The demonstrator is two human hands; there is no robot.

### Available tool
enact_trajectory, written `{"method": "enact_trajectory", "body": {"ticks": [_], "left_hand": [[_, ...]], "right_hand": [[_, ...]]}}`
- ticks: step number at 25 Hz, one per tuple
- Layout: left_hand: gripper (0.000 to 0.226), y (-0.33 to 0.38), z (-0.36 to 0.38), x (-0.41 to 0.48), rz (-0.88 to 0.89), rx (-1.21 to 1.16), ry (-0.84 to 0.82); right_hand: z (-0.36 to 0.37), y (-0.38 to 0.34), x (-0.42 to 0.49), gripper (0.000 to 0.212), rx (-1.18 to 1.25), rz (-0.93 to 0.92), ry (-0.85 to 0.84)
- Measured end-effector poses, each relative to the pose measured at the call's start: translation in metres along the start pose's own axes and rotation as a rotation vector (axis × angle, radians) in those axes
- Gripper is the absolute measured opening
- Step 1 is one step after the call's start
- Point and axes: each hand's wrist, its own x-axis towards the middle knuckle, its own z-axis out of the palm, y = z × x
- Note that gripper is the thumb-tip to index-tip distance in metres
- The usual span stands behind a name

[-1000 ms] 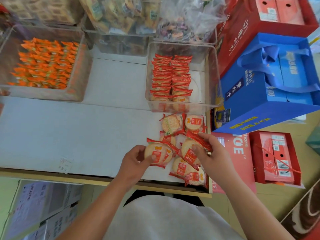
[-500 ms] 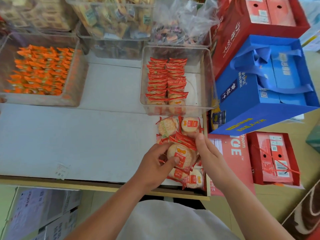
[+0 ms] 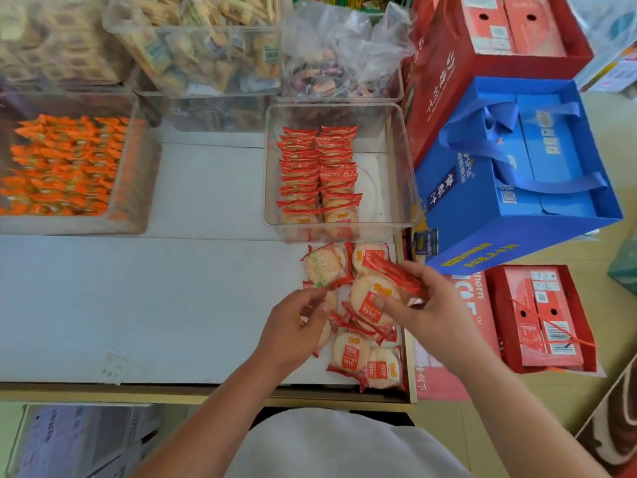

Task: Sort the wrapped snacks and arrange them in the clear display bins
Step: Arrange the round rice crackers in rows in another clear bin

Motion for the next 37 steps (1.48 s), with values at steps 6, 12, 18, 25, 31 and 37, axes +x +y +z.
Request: {"method": "enact_trajectory", "body": {"ticks": [6, 12, 18, 25, 31, 37], "left_hand": [[0.024, 0.058, -0.023, 0.066, 0.140, -0.014, 0.061], [0.028, 0.085, -0.044, 0.146, 0.130, 0.016, 0.152], [0.033, 0.098, -0.049, 0.206, 0.066, -0.031, 0.170], [0.033, 0.107, -0.052, 0.251, -0.001, -0.067, 0.141], [0.029, 0.103, -0.057, 0.257, -0.024, -0.088, 0.150], [0.026, 0.100, -0.058, 0.236, -0.039, -0.080, 0.165]], "right_hand": [[-0.036, -0.089, 0.088, 0.073, -0.446, -0.278, -0.001], [-0.033, -0.123, 0.203, 0.069, -0.680, -0.273, -0.078], [-0.021, -0.119, 0.296, 0.047, -1.070, -0.266, -0.077], [-0.004, -0.092, 0.370, 0.043, -1.433, -0.355, -0.001], [0.000, -0.063, 0.378, 0.044, -1.425, -0.498, 0.190], [0.002, -0.066, 0.365, 0.053, -1.324, -0.457, 0.253]]}}
